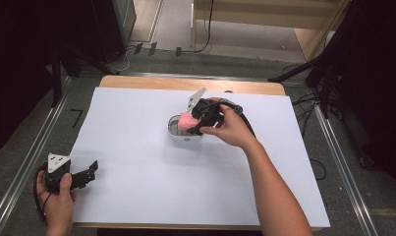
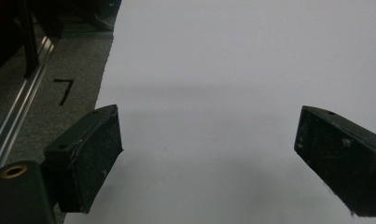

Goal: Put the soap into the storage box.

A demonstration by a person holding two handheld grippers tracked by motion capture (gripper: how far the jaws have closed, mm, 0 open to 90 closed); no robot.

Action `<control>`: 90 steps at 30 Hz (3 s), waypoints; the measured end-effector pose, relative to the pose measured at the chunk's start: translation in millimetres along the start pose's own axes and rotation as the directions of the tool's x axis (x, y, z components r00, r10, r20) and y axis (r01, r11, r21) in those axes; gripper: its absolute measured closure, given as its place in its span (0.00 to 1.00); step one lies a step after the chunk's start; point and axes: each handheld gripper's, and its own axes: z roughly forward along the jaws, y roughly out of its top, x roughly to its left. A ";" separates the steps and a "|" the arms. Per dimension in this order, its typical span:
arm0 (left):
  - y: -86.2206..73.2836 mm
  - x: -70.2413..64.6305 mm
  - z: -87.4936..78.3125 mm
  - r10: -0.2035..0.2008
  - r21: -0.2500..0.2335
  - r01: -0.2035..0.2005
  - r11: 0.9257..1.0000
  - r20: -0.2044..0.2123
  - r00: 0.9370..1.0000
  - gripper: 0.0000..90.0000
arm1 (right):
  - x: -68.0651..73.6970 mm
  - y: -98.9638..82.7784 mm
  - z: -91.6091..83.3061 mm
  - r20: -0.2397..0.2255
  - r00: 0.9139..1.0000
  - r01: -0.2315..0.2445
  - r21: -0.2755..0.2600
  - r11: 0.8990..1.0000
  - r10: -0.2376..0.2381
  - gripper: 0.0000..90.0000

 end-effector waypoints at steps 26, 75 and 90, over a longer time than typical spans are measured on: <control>0.1 1.2 0.0 -0.009 0.001 0.009 1.000 0.009 1.000 0.09 | -8.6 11.6 5.7 -0.024 0.997 -0.071 -0.039 0.997 0.070 0.34; -0.1 -0.7 0.0 0.000 -0.003 0.000 1.000 -0.003 1.000 0.09 | 31.9 -127.8 -54.8 0.097 0.896 -0.406 -0.217 0.888 0.434 0.15; -0.3 -1.2 -0.1 0.003 -0.005 -0.003 1.000 -0.007 1.000 0.09 | 52.1 -167.0 -60.3 0.121 0.865 -0.452 -0.232 0.861 0.487 0.15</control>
